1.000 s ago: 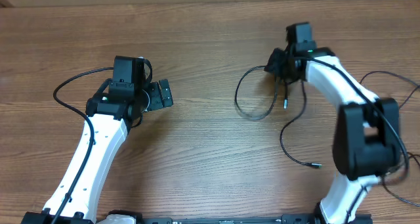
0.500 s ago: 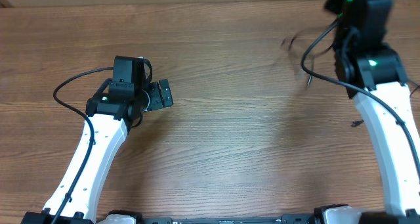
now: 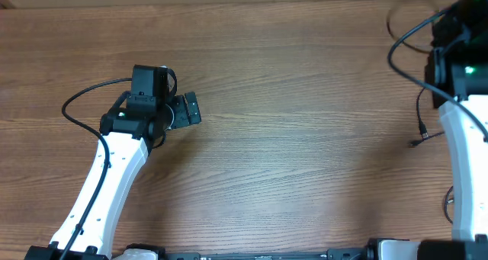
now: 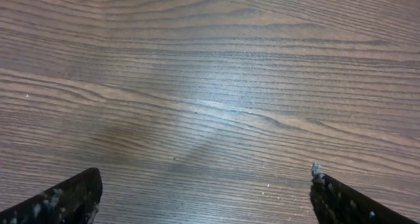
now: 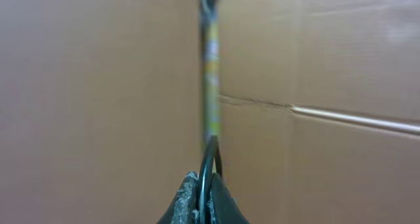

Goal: Untangle cables
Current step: 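Pull the grasped cable up-right toward the right table edge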

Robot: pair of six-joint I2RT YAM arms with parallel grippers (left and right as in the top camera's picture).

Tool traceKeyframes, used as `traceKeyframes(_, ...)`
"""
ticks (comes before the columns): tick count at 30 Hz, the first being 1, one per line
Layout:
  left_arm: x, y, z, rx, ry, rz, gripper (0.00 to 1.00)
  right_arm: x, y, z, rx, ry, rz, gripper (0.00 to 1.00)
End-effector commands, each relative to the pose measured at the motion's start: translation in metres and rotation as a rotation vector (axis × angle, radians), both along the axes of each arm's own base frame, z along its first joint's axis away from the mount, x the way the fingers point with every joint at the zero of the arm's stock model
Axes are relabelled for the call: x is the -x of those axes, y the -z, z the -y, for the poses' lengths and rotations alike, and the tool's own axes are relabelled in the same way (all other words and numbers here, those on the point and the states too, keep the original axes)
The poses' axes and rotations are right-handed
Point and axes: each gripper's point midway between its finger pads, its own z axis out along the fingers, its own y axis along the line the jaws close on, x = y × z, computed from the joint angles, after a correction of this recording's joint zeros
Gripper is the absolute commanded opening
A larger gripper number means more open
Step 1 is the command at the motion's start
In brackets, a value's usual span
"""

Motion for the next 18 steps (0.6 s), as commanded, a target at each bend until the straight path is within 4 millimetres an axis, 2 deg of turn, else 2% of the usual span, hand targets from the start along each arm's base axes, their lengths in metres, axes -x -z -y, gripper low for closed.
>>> traceKeyframes(1, -0.002, -0.002, 0.000, -0.005, 0.015, 0.006, 1.00, -0.015, 0.027, 0.031, 0.008, 0.065, -0.079, 0.04)
traceKeyframes(9, -0.002, -0.002, 0.000, -0.005, 0.015, 0.006, 1.00, -0.041, 0.086, 0.086, -0.010, 0.137, -0.182, 0.04)
traceKeyframes(13, -0.002, -0.002, 0.000, -0.005, 0.015, 0.006, 1.00, -0.048, 0.091, 0.098, -0.004, 0.123, -0.165, 0.04)
traceKeyframes(18, -0.002, -0.002, 0.000, -0.005, 0.015, 0.006, 1.00, -0.046, 0.069, 0.107, 0.033, 0.119, -0.062, 0.04)
